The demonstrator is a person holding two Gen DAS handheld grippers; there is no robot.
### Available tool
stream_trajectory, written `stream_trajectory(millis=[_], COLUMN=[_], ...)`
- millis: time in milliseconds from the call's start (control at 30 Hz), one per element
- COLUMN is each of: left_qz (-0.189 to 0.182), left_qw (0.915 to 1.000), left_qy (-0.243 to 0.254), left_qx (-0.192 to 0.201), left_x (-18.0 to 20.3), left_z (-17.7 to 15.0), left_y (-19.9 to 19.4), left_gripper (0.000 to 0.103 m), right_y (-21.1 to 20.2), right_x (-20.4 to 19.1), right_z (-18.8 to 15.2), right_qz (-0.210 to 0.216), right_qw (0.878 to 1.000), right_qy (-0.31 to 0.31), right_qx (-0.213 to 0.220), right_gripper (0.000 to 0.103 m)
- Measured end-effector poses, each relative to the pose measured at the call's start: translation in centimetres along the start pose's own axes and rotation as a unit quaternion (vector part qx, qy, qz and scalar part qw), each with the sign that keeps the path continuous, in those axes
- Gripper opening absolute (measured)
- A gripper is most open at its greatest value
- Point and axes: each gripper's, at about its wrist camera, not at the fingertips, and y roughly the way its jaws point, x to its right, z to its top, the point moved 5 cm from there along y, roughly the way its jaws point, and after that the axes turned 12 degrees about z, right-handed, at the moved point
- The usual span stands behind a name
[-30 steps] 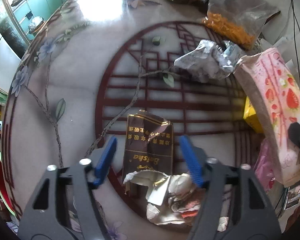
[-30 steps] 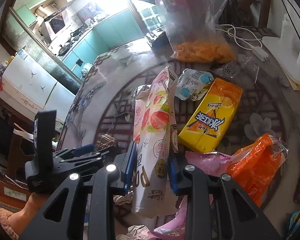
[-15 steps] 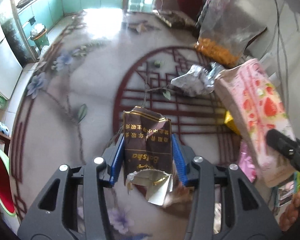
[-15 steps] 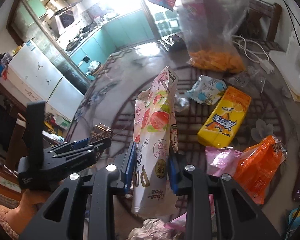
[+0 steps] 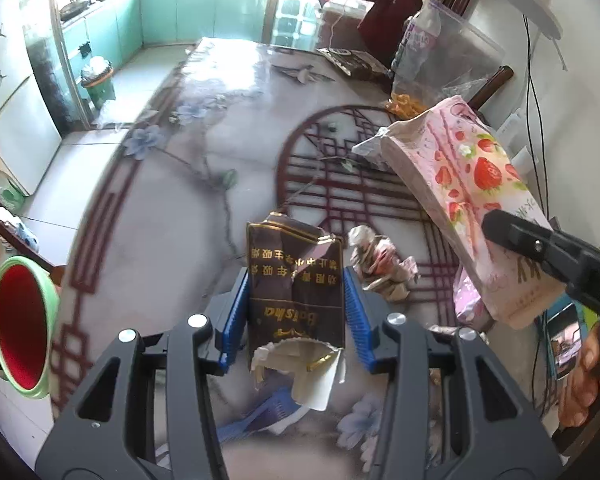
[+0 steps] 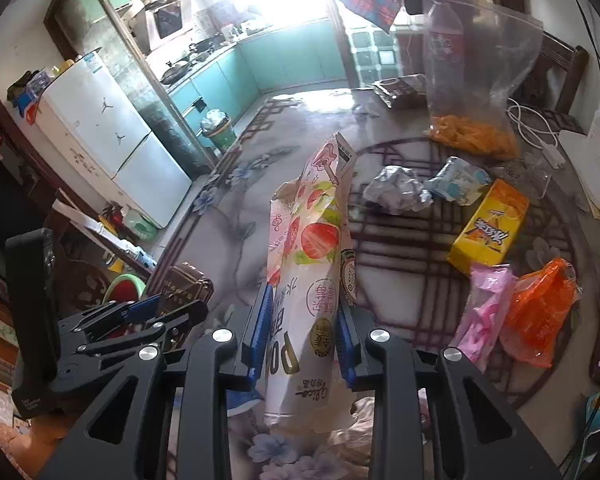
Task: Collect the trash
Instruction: 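Carry the pink bag and cigarette pack over the red bin with both grippers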
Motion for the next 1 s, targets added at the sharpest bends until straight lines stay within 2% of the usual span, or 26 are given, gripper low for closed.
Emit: stream_trajectory(millis=[533, 1000], left_qz=[0.01, 0.006], left_qw=[0.9995, 0.9996], left_qy=[-0.024, -0.024], left_qx=[0.018, 0.013], left_x=[-6.1, -13.6], left_z=[-1.6, -2.7], left_y=[-2.4, -2.0], left_gripper=[0.044, 0.044], right_y=[2.5, 5.9], right_x=[-5.1, -10.8], right_z=[-0.7, -1.7], right_qz=[0.007, -0.014], right_qw=[1.0, 1.0], right_qy=[-0.019, -0.013], right_qx=[-0.008, -0.013], right_gripper=[0.028, 0.028])
